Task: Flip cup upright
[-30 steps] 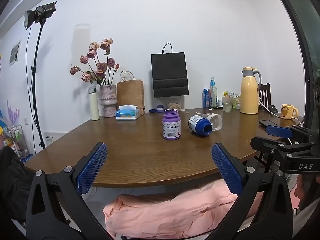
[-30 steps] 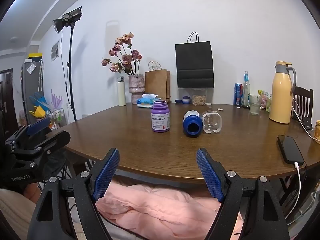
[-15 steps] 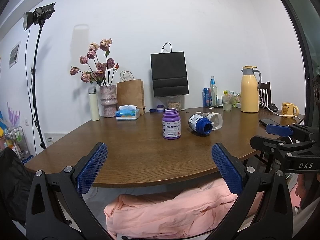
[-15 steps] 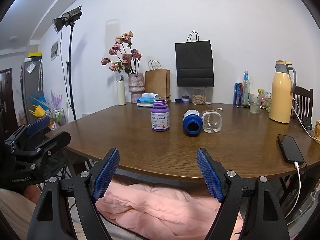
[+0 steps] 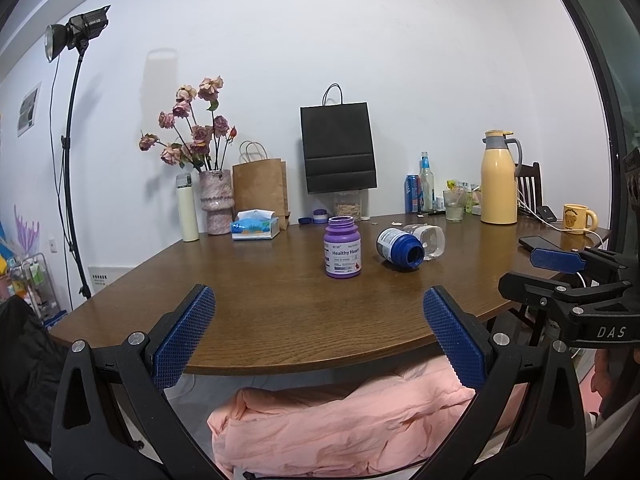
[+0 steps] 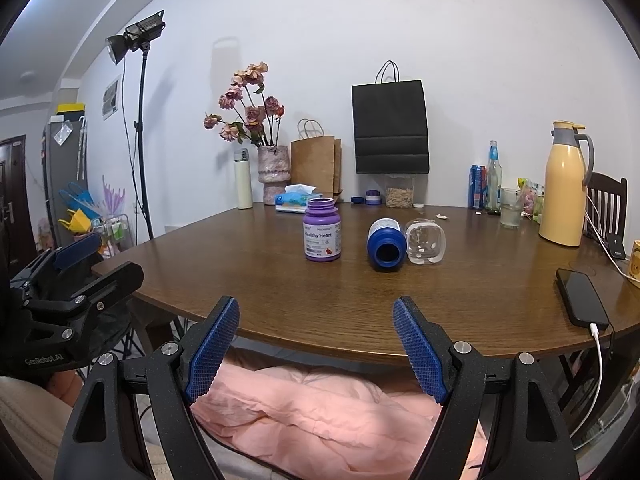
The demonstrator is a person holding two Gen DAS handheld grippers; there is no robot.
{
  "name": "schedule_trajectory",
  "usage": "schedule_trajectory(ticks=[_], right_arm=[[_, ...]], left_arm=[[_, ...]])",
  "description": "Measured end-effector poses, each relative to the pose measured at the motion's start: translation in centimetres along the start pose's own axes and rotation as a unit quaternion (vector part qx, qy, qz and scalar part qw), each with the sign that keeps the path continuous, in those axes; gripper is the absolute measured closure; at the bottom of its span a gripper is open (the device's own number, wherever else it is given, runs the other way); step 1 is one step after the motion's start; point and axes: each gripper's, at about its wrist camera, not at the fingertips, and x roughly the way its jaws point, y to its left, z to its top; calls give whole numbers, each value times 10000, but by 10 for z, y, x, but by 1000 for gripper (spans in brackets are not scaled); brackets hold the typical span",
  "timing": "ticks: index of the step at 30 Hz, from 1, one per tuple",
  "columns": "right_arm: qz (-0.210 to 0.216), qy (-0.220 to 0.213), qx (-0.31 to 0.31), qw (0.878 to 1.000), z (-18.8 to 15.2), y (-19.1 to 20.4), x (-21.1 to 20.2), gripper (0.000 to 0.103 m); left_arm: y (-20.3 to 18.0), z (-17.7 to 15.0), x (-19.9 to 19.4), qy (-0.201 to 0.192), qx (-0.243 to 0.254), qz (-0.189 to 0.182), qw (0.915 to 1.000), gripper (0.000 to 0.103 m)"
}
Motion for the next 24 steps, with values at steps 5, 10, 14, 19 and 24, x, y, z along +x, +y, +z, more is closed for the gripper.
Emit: schedule_trajectory(ticks=[5, 10, 14, 19, 24], right_arm=[[2, 3, 1, 10000, 0, 0, 1, 19], [-5, 14, 2, 10000, 0, 0, 1, 19], [-8, 15, 5, 10000, 0, 0, 0, 19], [-5, 25, 10, 10000, 0, 0, 0, 19], [-12, 33, 12, 10000, 0, 0, 0, 19]], left_arm=[[0, 0, 0, 3, 1, 3, 10000, 0], [0, 0, 0, 1, 3, 0, 10000, 0], [4, 2, 1, -1, 1, 2, 10000, 0], [4, 2, 1, -5, 2, 4, 10000, 0], [8, 4, 0, 0, -4, 1, 10000, 0]])
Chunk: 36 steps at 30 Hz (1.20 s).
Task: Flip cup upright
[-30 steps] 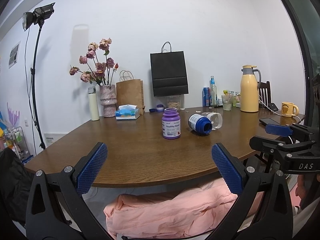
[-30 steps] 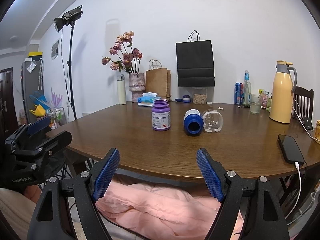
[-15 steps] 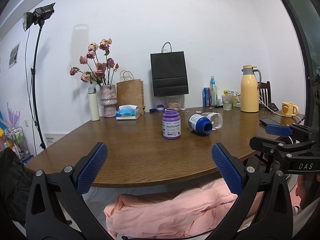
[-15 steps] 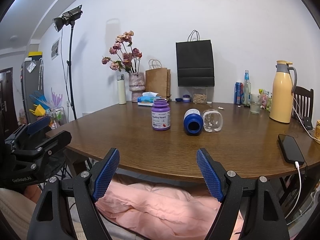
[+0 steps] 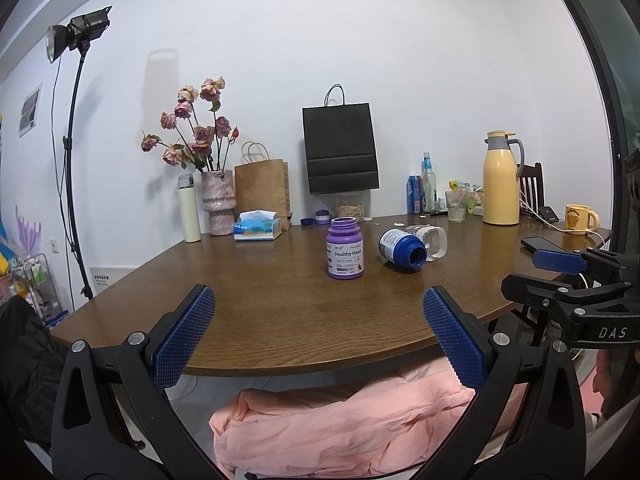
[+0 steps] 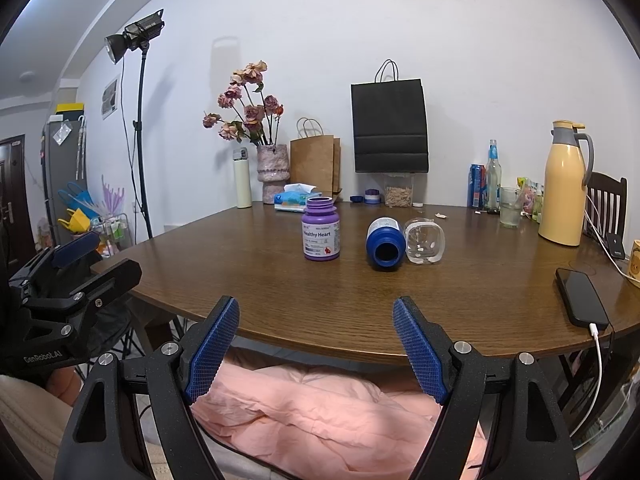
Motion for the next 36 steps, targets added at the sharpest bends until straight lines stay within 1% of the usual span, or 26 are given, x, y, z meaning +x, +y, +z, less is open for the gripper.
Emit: schedule_trajectory(ticks=[17, 20, 23, 25, 27, 29, 31, 33, 35, 36], right_arm=[[-14, 44, 3, 10000, -1, 0, 0, 19], [-30, 100, 5, 9999, -2, 0, 2, 19], [-79, 227, 43, 9997, -4, -2, 6, 19], [-89, 348, 92, 9993, -4, -4, 13, 19], [-160, 532, 67, 9984, -2, -7, 27, 19], [-183, 674, 51, 9975, 3, -12, 43, 19], [-168, 810, 62, 9966, 11, -19, 62, 19], [-60, 979, 128, 9951, 22, -28, 86, 19], [146, 1169, 148, 9929, 33, -38, 113, 19], [138, 1277, 128, 9916, 38, -43, 128, 19]], left_arm=[[3, 2, 0, 7, -1, 5, 10000, 0], [4, 1, 0, 19, 1, 28, 10000, 0], [4, -3, 5, 33, 72, 125, 9999, 0], [4, -5, 13, 39, 120, 244, 9996, 0], [8, -3, 28, 99, 65, 356, 9993, 0], [9, 1, 48, 234, 118, 481, 9985, 0], [11, 7, 73, 441, 213, 696, 9964, 0], [15, 12, 95, 664, 191, 623, 9957, 0], [21, 18, 116, 862, 32, 512, 9950, 0], [23, 20, 125, 967, -14, 466, 9942, 0]])
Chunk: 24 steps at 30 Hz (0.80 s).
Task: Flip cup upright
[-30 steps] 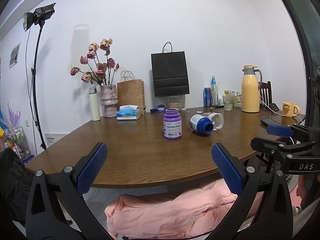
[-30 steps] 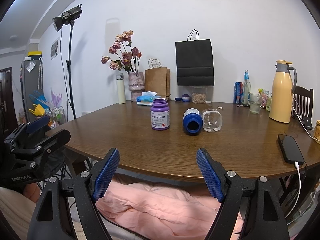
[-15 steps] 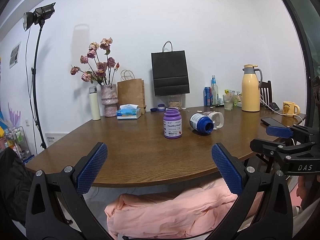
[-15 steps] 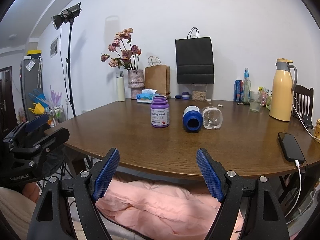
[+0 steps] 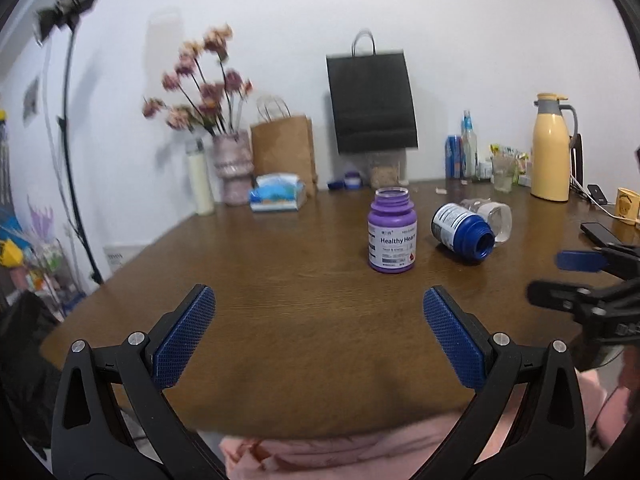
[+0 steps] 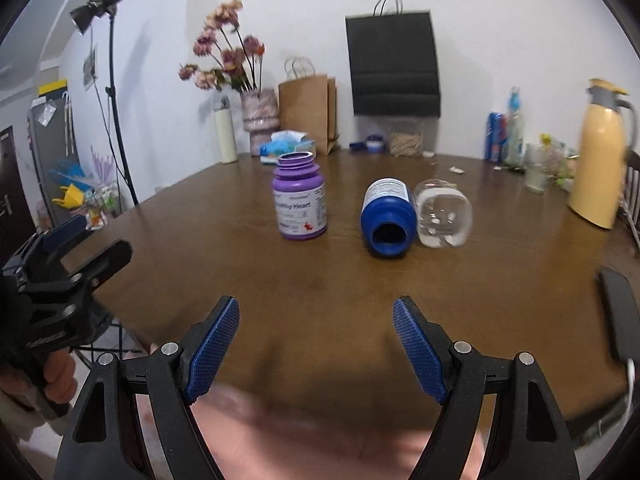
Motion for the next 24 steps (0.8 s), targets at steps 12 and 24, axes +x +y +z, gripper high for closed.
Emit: schedule_trajectory(ticks=[12, 24], right_arm=[[-736, 646, 83, 9952, 73, -39, 105, 31], [-400, 1042, 60, 9937, 65, -47, 120, 44]], left_arm=[[-5, 34, 84, 887, -255, -739, 9930, 0], [-15, 39, 97, 1015, -157, -968, 9900, 0]])
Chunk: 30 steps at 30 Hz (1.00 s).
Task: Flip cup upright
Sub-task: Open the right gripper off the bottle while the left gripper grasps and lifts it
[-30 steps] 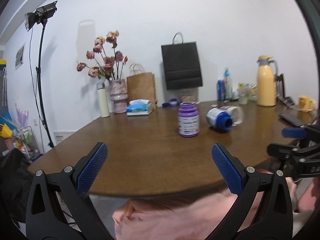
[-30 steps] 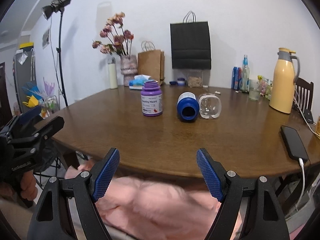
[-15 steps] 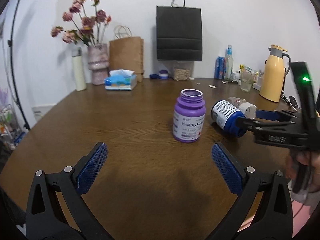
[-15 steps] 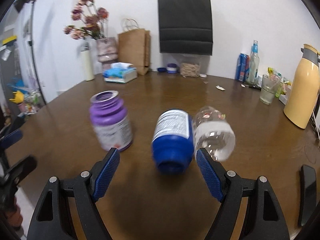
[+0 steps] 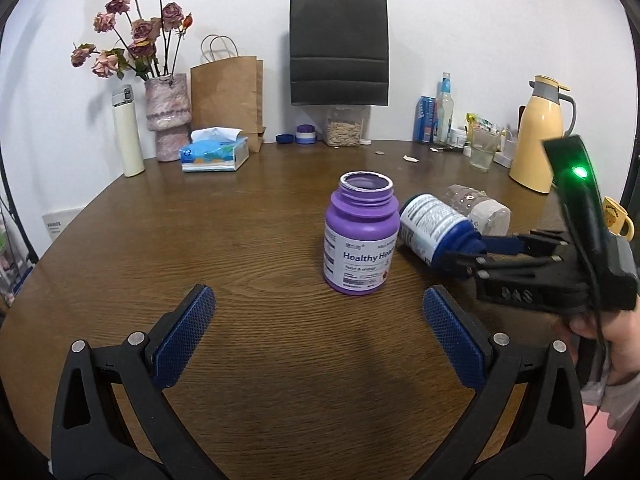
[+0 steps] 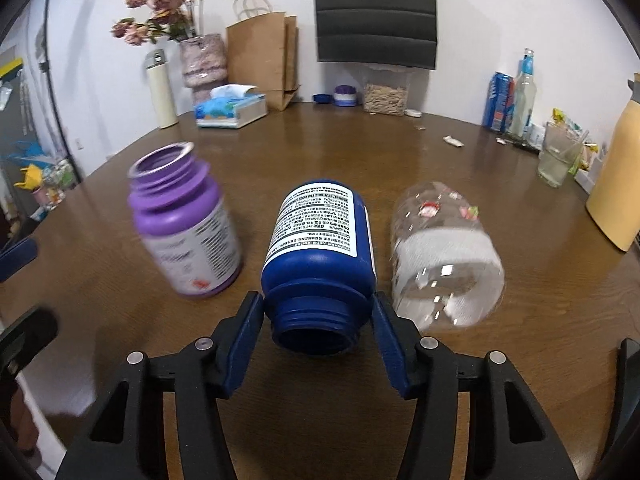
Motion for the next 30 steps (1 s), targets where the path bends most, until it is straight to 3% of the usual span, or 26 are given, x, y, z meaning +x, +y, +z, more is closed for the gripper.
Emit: schedule_trajectory(ticks=[5, 8, 11, 14, 15, 18, 22, 25, 30], right_arm=[[682, -19, -448, 9967, -41, 17, -37, 44], [1049, -23, -849, 9908, -67, 28, -53, 44], [1331, -68, -1178, 9841, -85, 40, -61, 44], [1476, -109, -1293, 9805, -89, 43, -58, 43], [1568, -169, -1307, 9788, -88, 42, -57, 43], [1650, -211, -1344, 9769, -86, 41, -56, 43], [1302, -272, -1059, 9854, -86, 24, -51, 42], [1094, -180, -351, 9932, -81, 1, -41, 42], [1044, -166, 180, 9942, -76, -12, -29, 42]], left_arm=[[-6, 1, -3, 81, 5, -161, 9998, 0], [-15, 8, 1, 194, -2, -463, 9987, 2], [-23, 15, 9, 386, -35, -784, 9962, 18], [-38, 15, 27, 627, 138, -881, 9940, 50], [-41, 14, 34, 747, 192, -857, 9933, 68], [-40, 16, 37, 889, 78, -863, 9923, 79], [-38, 12, 26, 778, 242, -511, 9954, 82], [-37, 9, 20, 683, 229, -322, 9969, 81], [-39, 8, 16, 688, 336, -283, 9967, 77]])
